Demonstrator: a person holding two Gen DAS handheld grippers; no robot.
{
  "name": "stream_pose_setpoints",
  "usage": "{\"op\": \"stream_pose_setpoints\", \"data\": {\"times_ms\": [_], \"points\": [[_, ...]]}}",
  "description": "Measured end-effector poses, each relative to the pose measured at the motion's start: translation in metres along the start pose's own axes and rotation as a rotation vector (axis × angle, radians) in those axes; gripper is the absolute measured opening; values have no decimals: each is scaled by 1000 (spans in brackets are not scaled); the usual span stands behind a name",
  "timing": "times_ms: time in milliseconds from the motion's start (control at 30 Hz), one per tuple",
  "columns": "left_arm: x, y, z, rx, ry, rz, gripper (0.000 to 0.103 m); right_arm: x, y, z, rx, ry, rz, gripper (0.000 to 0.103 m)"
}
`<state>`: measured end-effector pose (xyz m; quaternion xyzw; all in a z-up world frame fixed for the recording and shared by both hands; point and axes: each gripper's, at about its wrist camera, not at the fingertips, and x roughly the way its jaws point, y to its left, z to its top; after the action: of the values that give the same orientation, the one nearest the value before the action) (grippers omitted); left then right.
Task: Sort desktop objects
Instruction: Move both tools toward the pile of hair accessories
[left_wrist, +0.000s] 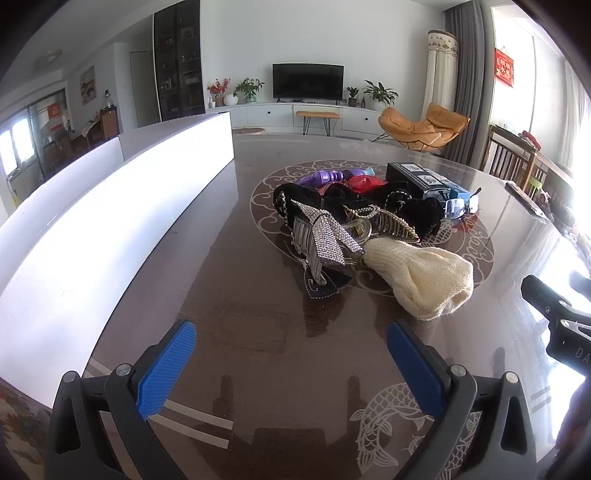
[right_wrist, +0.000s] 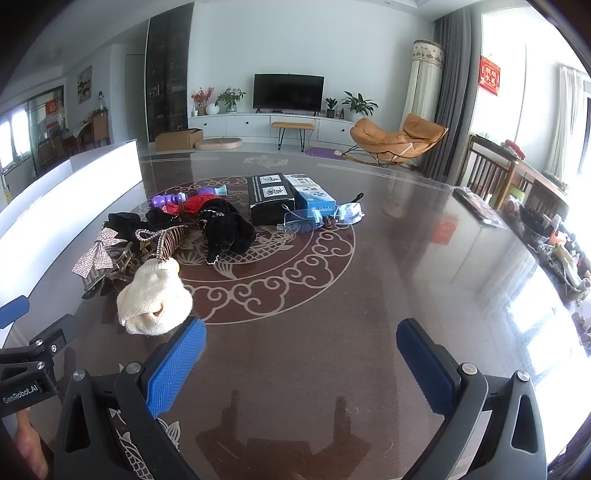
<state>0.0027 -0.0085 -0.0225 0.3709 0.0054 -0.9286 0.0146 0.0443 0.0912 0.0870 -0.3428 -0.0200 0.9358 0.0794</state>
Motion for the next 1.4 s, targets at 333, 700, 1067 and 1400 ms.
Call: {"op": "stream_pose_setpoints", "data": {"times_ms": [333,700,1067,1400], "points": [[12,5,-5,-14,33,-8,103,1,4,1,-18,8,-11,103],[15,6,-8,-18,48,-8,103,2,9,2,-69,22,-81,103],[16,10,-7,-33,61,-11,103,-6,16,12,-169,24,-218,103],[11,14,-6,-44,63,-7,103,-18,25,21,-212,38,-235,103]]}}
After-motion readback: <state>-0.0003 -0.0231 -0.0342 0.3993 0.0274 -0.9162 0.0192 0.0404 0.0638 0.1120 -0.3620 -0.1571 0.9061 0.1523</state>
